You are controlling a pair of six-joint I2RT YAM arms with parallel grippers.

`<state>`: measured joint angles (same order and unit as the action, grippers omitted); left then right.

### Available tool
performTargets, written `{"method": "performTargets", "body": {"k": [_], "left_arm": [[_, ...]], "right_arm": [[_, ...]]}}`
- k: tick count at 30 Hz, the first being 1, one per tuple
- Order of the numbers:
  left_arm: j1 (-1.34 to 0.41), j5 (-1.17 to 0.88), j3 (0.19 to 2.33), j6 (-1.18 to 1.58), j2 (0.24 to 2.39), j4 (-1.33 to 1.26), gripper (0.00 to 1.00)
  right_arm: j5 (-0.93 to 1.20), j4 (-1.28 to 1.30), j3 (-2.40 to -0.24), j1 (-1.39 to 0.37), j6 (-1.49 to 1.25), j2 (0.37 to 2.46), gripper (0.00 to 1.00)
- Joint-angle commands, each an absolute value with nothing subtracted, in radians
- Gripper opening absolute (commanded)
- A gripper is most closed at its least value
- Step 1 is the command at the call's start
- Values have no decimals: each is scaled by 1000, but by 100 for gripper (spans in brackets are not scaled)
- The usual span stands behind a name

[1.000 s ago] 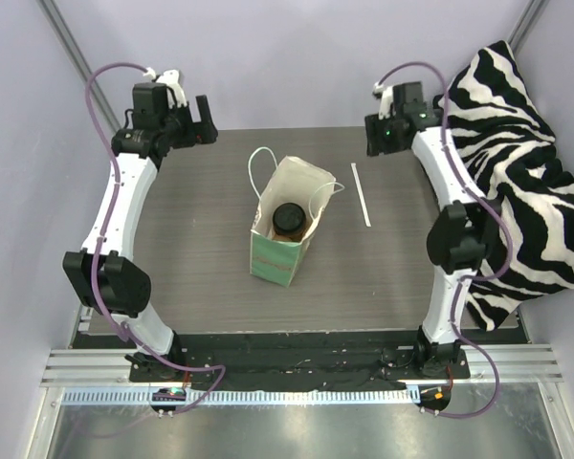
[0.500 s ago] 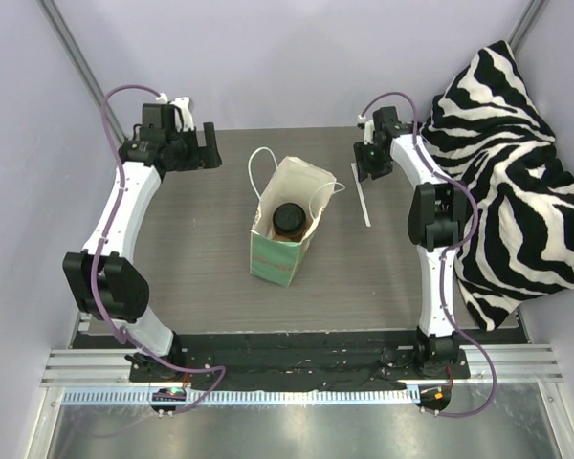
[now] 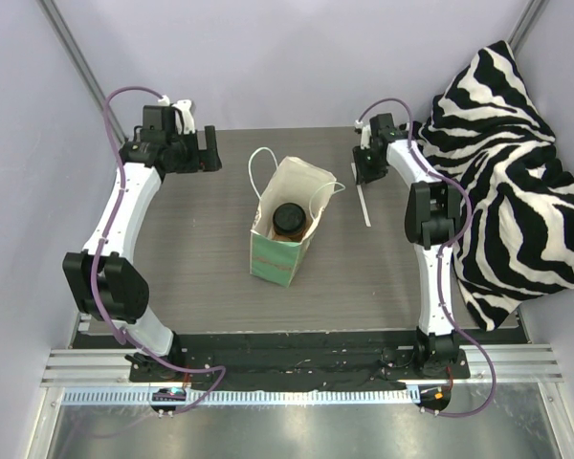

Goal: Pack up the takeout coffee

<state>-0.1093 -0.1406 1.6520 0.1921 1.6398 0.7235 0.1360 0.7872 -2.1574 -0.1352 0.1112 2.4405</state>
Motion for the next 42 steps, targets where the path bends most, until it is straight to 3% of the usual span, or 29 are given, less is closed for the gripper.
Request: {"method": "performTargets", "body": {"k": [1,3,7,13,19,27,34,42], "left_arm": [[-103,-155,1696,129,1635,732,100],[-98,-118,1779,106,1678,752,100],[-63,-156,1949,123,1753,790,100],[-46,-308,2155,144,1799,763,100],[-44,-408,2236,193,1792,552,100],[-44,-636,2289,389,1749,232,100],[-52,-756,2244,898,1769,-206,95],[-152,-834,2171,1037,1752,-268,88]], "right_arm": [[130,700,-2086,-149,106,2428,36],[126,664,-2010,-159,109,2409,31],[94,661,-1985,-149,115,2358,1],[152,660,-2051,-78,89,2175,1],[230,597,-2154,-63,55,1984,1],[524,258,-2109,-69,-221,1718,1],[636,6,-2076,-164,-475,1671,1],[686,-25,-1944,-371,-494,1592,1]]}}
